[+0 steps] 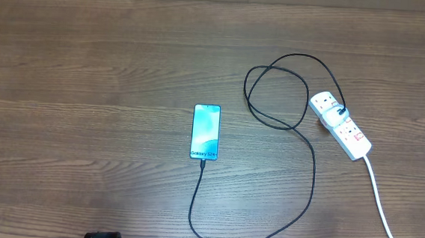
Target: Plug charger to phone and switch on socket
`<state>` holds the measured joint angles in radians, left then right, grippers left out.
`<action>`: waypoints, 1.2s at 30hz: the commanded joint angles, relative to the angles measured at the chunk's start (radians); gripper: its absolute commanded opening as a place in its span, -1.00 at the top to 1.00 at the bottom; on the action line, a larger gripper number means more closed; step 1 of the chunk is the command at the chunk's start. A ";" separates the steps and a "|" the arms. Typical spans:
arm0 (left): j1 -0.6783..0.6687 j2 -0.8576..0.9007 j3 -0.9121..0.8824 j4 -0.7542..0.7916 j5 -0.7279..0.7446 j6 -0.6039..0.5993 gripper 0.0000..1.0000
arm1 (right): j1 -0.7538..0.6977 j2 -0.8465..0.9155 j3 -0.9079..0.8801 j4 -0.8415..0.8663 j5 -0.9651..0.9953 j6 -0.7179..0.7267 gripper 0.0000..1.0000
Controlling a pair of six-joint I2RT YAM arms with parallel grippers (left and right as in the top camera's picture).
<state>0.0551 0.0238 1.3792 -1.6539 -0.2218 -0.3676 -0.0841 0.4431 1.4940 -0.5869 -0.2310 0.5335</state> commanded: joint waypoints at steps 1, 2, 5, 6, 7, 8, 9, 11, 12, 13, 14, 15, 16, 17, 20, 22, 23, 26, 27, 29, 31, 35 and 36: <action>0.014 -0.019 -0.003 0.001 -0.014 -0.022 -0.99 | 0.004 -0.054 -0.004 -0.002 0.020 -0.018 0.59; 0.015 -0.019 -0.003 0.001 -0.014 -0.022 -0.99 | 0.004 -0.066 -0.006 -0.001 0.020 -0.018 0.59; 0.023 -0.019 -0.003 0.001 -0.014 -0.022 -0.99 | 0.004 -0.124 -0.035 0.021 0.022 -0.018 0.59; 0.024 -0.019 -0.003 0.001 -0.014 -0.022 -0.99 | 0.004 -0.142 -0.043 0.026 0.026 -0.018 0.59; 0.024 -0.019 -0.003 0.001 -0.014 -0.022 -0.99 | 0.004 -0.160 -0.050 0.030 0.029 -0.018 0.58; 0.023 -0.019 -0.003 0.001 -0.014 -0.022 -0.99 | 0.004 -0.179 -0.054 0.033 0.031 -0.018 0.58; 0.023 -0.019 -0.003 0.001 -0.014 -0.022 -0.99 | 0.004 -0.194 -0.055 0.033 0.034 -0.018 0.58; 0.023 -0.019 -0.003 0.001 -0.014 -0.022 -0.99 | 0.004 -0.226 -0.055 0.032 0.045 -0.025 0.58; 0.023 -0.019 -0.003 0.001 -0.014 -0.022 -0.99 | 0.004 -0.245 -0.055 0.033 0.048 -0.046 0.58; 0.023 -0.019 -0.003 0.001 -0.014 -0.022 -0.99 | 0.004 -0.260 -0.055 0.034 0.050 -0.060 0.59; 0.023 -0.019 -0.003 0.001 -0.014 -0.022 -0.99 | 0.004 -0.278 -0.055 0.034 0.055 -0.068 0.59; 0.023 -0.019 -0.003 0.001 -0.014 -0.022 -0.99 | 0.005 -0.295 -0.055 0.033 0.062 -0.068 0.59; 0.023 -0.019 -0.003 0.001 -0.014 -0.022 -0.99 | 0.005 -0.308 -0.055 0.033 0.066 -0.071 0.59; 0.023 -0.019 -0.003 0.001 -0.014 -0.022 -0.99 | 0.005 -0.322 -0.055 0.032 0.067 -0.071 0.59; 0.023 -0.019 -0.003 0.001 -0.014 -0.022 -0.99 | 0.020 -0.356 -0.055 0.027 0.074 -0.072 0.59; 0.023 -0.019 -0.003 0.001 -0.014 -0.022 -0.99 | 0.042 -0.375 -0.055 0.026 0.073 -0.093 0.59; 0.023 -0.019 -0.003 0.001 -0.014 -0.022 -0.99 | 0.051 -0.385 -0.057 0.026 0.074 -0.098 0.59; 0.023 -0.019 -0.003 0.001 -0.014 -0.022 -0.99 | 0.068 -0.413 -0.063 0.026 0.095 -0.097 0.59; 0.023 -0.019 -0.003 0.000 -0.014 -0.022 -0.99 | 0.072 -0.423 -0.064 0.026 0.106 -0.097 0.59; 0.023 -0.019 -0.003 0.000 -0.014 -0.022 -0.99 | 0.074 -0.439 -0.066 0.025 0.118 -0.097 0.59; 0.023 -0.019 -0.003 0.000 -0.014 -0.022 -0.99 | 0.074 -0.438 -0.054 0.024 0.119 -0.097 0.56; 0.023 -0.019 -0.003 0.000 -0.014 -0.022 -0.99 | 0.074 -0.438 -0.048 0.021 0.119 -0.097 0.35; 0.024 -0.019 -0.003 -0.002 -0.014 -0.022 -0.99 | 0.074 -0.438 -0.047 0.021 0.123 -0.097 0.18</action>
<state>0.0727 0.0216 1.3788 -1.6539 -0.2218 -0.3679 -0.0158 0.0143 1.4460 -0.5613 -0.1276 0.4408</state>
